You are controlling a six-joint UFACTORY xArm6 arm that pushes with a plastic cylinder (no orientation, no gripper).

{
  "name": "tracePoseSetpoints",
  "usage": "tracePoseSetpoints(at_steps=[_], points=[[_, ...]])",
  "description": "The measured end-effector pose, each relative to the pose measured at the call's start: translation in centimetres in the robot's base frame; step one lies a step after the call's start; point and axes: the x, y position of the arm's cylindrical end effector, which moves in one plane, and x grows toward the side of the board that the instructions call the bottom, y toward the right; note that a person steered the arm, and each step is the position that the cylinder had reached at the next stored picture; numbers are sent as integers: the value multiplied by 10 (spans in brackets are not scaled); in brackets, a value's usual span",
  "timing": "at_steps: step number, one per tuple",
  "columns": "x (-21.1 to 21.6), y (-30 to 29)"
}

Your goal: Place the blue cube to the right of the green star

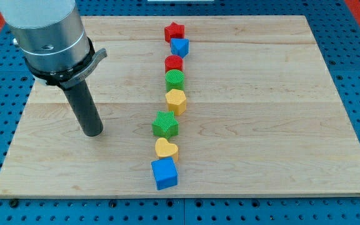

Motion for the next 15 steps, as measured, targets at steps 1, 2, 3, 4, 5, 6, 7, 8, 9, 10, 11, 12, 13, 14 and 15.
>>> tracePoseSetpoints(at_steps=[1,2,3,4,5,6,7,8,9,10,11,12,13,14,15], points=[[0,0],[55,0],[110,19],[111,26],[111,52],[112,52],[112,68],[111,143],[93,180],[48,181],[24,191],[23,196],[23,196],[30,213],[27,216]])
